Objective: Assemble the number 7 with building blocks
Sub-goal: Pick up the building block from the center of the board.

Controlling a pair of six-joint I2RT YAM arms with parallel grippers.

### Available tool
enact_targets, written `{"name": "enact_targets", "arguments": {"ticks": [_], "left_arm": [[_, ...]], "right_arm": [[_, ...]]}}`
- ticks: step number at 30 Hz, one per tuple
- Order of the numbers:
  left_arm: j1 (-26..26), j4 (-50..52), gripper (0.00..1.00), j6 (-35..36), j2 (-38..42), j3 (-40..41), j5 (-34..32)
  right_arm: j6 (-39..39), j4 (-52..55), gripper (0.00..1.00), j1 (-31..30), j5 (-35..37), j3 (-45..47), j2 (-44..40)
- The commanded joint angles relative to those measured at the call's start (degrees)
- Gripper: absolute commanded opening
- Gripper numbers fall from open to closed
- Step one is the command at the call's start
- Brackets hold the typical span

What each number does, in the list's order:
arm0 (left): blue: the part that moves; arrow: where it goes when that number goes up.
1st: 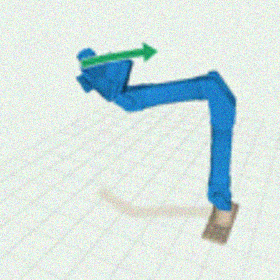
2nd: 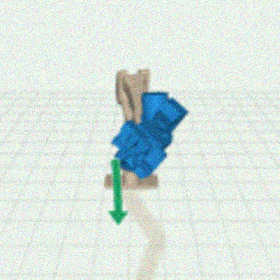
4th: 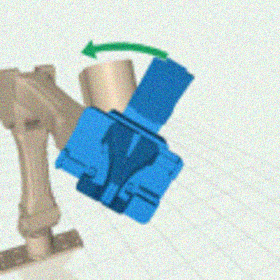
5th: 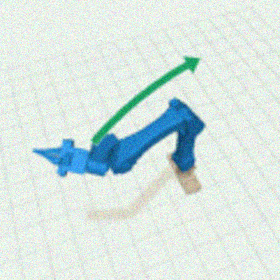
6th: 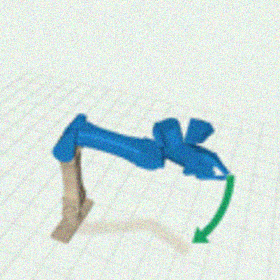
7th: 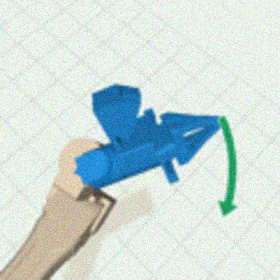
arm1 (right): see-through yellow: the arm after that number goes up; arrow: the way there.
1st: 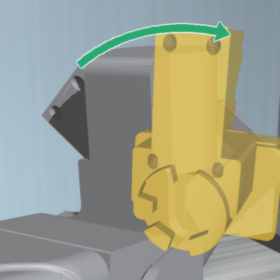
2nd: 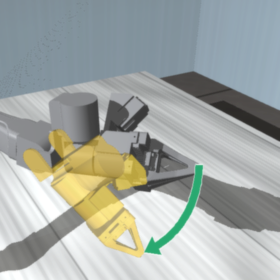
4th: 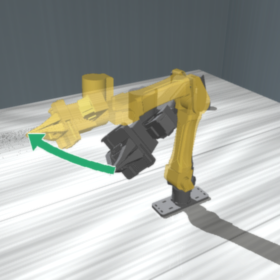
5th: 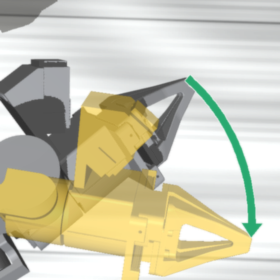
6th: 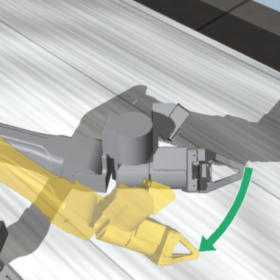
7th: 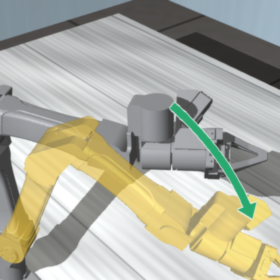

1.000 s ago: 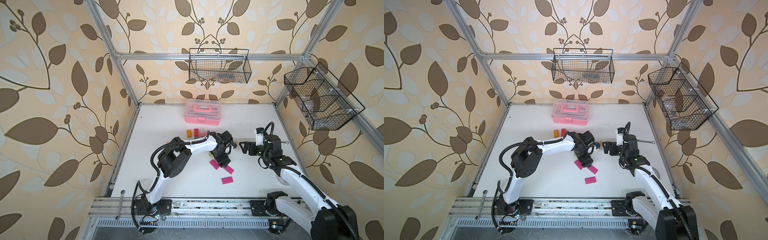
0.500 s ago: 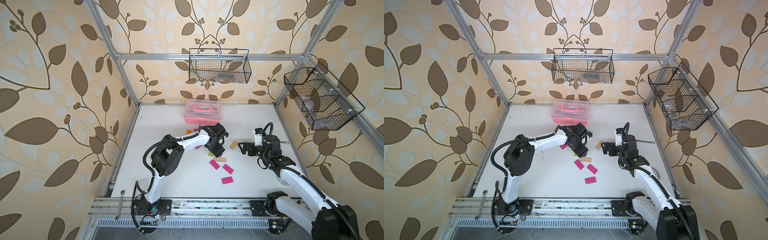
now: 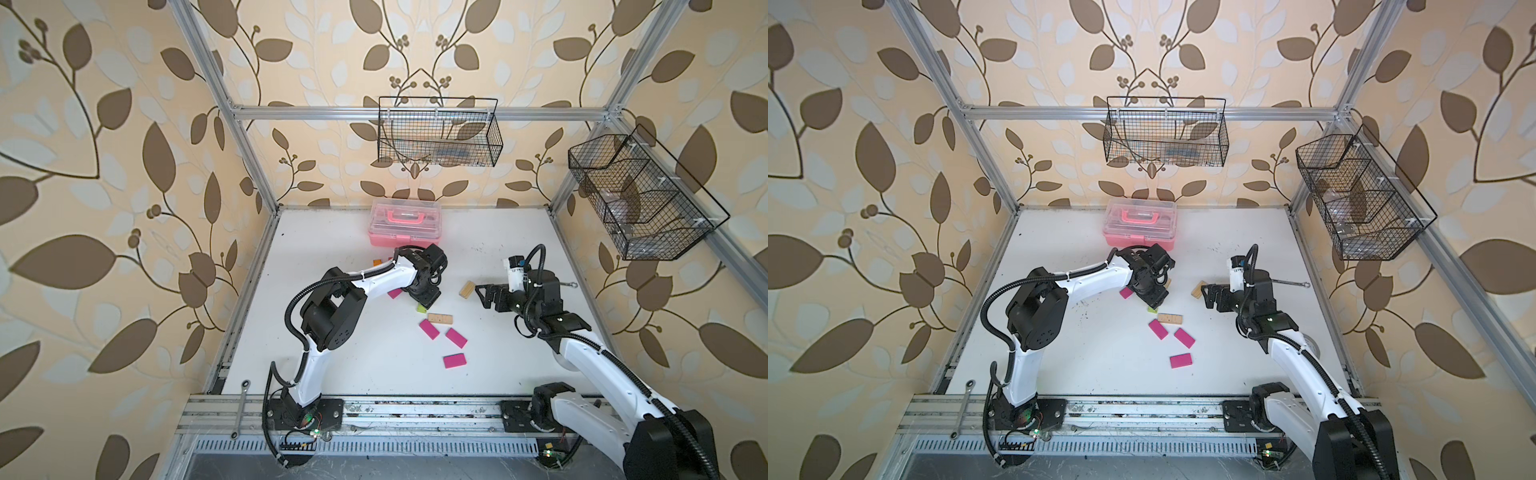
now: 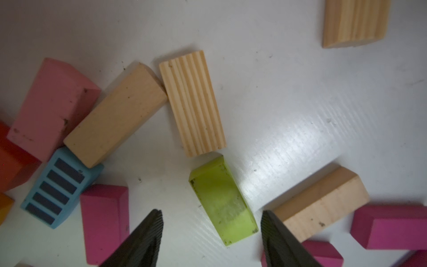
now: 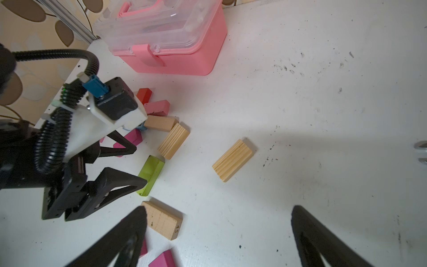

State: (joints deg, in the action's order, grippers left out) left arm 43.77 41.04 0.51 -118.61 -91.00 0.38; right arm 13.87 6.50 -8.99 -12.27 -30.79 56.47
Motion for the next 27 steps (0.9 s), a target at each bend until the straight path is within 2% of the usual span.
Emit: {"name": "enact_targets", "arguments": {"ticks": [1,8,16,21,27], "left_arm": [[-0.79,2.29,0.68,-1.09,-1.40,-1.46,-0.93],[-0.79,1.80,0.63,-2.33,-1.74,-1.14,-0.35],[-0.79,1.28,0.50,-2.84,-2.13,-0.53,-0.29],[-0.79,1.41,0.37,-2.97,-1.39,0.11,-0.49],[-0.79,0.94,0.29,-3.71,0.46,2.74,-0.39]], "right_arm": [[-1.25,-0.74,0.98,-1.23,-1.01,0.88,-1.01],[-1.73,-0.96,0.98,-2.69,-0.89,1.06,-1.13],[-1.74,-0.92,0.98,-3.05,-0.91,0.99,-1.30],[-1.99,-1.41,0.98,-3.80,-1.57,0.68,-0.68],[-2.32,-1.59,0.98,-4.74,-1.74,0.02,-0.29]]}}
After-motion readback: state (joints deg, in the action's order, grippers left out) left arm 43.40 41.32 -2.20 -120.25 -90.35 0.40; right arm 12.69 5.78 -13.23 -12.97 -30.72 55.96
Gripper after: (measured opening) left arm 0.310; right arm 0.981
